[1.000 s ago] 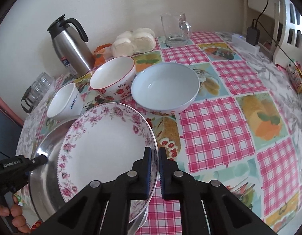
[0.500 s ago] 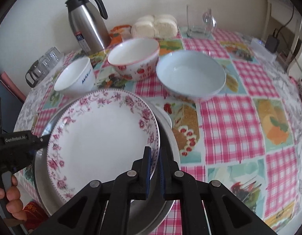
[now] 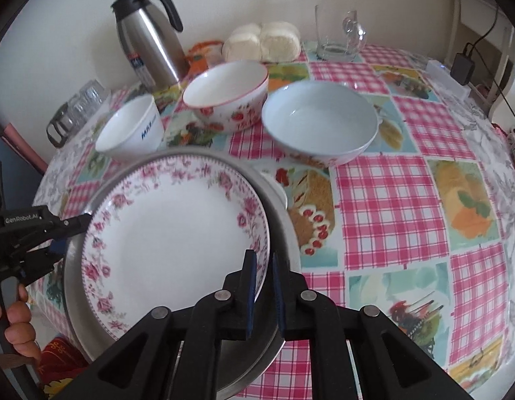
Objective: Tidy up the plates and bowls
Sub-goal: 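Settle the plate flat inside the steel basin with both grippers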
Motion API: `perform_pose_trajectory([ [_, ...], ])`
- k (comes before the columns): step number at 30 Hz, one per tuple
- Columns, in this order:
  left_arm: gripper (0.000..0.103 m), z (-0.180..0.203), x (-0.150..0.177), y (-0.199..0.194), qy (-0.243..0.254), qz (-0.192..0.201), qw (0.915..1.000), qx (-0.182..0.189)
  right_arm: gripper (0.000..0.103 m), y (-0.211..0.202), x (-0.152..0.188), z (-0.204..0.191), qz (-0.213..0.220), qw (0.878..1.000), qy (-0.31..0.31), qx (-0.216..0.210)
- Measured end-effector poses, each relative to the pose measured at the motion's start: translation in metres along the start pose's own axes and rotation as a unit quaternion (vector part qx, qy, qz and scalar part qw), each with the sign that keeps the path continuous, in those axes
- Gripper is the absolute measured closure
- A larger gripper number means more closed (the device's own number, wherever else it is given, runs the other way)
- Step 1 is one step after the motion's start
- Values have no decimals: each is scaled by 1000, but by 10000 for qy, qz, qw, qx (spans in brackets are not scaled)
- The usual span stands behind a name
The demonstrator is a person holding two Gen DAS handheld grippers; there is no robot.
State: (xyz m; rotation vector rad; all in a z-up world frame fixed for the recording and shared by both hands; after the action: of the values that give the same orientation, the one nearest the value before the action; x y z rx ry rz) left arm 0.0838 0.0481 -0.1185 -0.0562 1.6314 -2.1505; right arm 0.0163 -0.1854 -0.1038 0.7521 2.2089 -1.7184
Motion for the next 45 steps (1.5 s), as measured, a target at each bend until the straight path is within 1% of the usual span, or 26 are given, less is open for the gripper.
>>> perform_pose_trajectory([
  [4, 80, -1, -3, -4, 10, 61, 10000, 1, 90, -2, -2, 13, 79, 9995, 310, 13],
  [7, 80, -1, -3, -4, 21, 66, 10000, 2, 84, -3, -2, 20, 98, 9988, 475, -21],
  [11, 80, 0, 0, -1, 108, 13, 9999, -91, 84, 2, 0, 20, 0, 9983, 568, -119],
  [15, 80, -1, 3, 5, 100, -72, 9999, -107, 84, 5, 2, 21, -52, 9979, 629, -170],
  [17, 80, 1, 3, 6, 143, -50, 9998, -133, 84, 4, 2, 21, -25, 9977, 632, -237],
  [21, 80, 3, 3, 7, 194, -38, 9997, -153, 85, 3, -1, 18, 27, 9985, 530, -163],
  [27, 80, 10, 0, 12, 335, 2, 9991, -241, 85, 1, -7, 21, 171, 9982, 542, -168],
  [32, 80, 15, -1, 17, 417, -23, 9989, -222, 85, 0, -13, 25, 322, 9974, 626, -163],
  [40, 80, 26, -4, 20, 630, 19, 9978, -215, 85, 2, -21, 30, 435, 9971, 624, -48],
  [45, 80, 31, -3, 21, 784, 65, 9964, -300, 85, 3, -25, 31, 474, 9972, 570, 13],
])
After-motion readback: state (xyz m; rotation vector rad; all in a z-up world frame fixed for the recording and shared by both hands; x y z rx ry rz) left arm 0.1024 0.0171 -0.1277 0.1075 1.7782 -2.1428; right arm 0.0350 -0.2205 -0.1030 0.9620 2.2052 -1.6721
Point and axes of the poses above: each gripper's, at about its wrist camera, not at the fingertips, and y roughly the way its jaws point, z to its right, x to its underside, the point moved 7 cm from there along y, roughly the way its jaws point, and after that the axes turned 9 degrees about -x, right-handed, at the moved point
